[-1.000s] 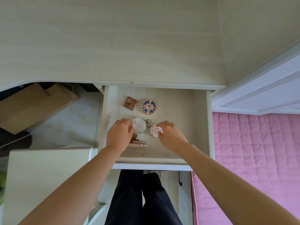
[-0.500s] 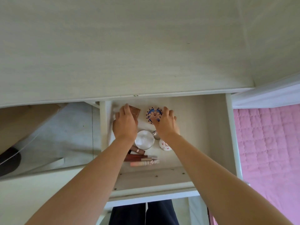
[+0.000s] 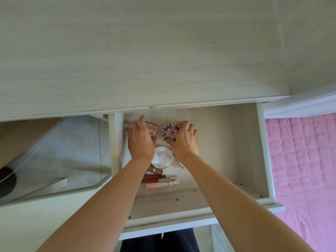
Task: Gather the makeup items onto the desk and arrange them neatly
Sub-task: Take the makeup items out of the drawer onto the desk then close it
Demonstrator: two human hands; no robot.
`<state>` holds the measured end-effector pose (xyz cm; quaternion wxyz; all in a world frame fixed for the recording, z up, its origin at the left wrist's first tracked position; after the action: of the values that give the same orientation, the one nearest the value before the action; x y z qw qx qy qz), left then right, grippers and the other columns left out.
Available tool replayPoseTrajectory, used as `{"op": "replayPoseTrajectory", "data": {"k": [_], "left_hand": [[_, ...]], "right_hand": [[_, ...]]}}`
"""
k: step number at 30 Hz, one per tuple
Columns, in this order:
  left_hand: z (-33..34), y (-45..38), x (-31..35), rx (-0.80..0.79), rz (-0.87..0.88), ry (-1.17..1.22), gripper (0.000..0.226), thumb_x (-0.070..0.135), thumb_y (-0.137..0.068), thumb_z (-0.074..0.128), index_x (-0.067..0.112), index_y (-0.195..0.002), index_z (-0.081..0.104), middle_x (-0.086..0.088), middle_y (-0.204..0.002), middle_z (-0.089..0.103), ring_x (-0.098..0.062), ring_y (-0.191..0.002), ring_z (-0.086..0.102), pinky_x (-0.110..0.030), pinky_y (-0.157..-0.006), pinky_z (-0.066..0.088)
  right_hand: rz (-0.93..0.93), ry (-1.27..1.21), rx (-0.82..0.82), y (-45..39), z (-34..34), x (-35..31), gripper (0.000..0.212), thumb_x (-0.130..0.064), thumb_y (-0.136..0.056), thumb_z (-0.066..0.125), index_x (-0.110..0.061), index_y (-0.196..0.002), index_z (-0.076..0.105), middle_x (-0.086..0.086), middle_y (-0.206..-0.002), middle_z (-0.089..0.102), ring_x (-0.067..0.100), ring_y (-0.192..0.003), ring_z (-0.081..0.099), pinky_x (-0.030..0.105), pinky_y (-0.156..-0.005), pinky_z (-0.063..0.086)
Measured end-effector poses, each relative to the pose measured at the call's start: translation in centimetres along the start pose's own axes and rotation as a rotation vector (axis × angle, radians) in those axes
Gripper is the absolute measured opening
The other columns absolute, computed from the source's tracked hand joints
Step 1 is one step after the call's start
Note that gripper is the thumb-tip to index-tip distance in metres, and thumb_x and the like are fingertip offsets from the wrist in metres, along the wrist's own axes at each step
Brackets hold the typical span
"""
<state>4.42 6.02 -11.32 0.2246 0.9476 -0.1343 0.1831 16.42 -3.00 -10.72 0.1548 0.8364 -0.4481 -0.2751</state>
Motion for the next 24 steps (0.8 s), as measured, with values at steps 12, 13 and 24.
{"op": "replayPoseTrajectory", "data": {"k": [12,13,24], "left_hand": [[-1.2,1.9,-0.2,-0.044,-0.129,0.445,0.046,0.003,-0.080,0.071,0.010,-0.122,0.052,-0.006,-0.104,0.065,-0.021,-0.093,0.060,-0.026,-0.079,0.045],[-1.5,2.3,-0.2,-0.044,-0.132,0.457,0.045,0.004,-0.081,0.071,0.011,-0.121,0.052,-0.005,-0.103,0.065,-0.020,-0.092,0.060,-0.027,-0.079,0.045],[-9.0,8.1,0.6,-0.045,-0.040,0.617,0.041,0.007,-0.084,0.069,0.018,-0.122,0.054,-0.001,-0.102,0.067,-0.015,-0.094,0.063,-0.022,-0.083,0.048]], "right_hand": [[0.016,-0.289,-0.071,2.1,-1.1,-0.2,0.044,-0.002,-0.087,0.058,-0.016,-0.125,0.042,0.009,-0.119,0.039,0.026,-0.087,0.053,0.039,-0.081,0.052],[0.020,-0.291,-0.069,2.5,-1.4,-0.3,0.044,-0.002,-0.087,0.058,-0.015,-0.126,0.042,0.009,-0.120,0.039,0.025,-0.088,0.052,0.037,-0.083,0.051],[-0.003,-0.452,0.007,9.3,-7.8,-2.6,0.043,-0.004,-0.088,0.060,-0.019,-0.126,0.047,0.002,-0.118,0.056,0.014,-0.100,0.055,0.005,-0.067,0.038]]}}
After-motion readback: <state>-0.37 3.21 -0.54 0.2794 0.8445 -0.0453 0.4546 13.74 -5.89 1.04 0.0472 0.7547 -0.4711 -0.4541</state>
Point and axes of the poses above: each hand's wrist, its own y-axis away from the middle knuckle, its own z-axis out of the palm, x = y × z, the point moved 5 cm from there along -y, towards the middle knuckle
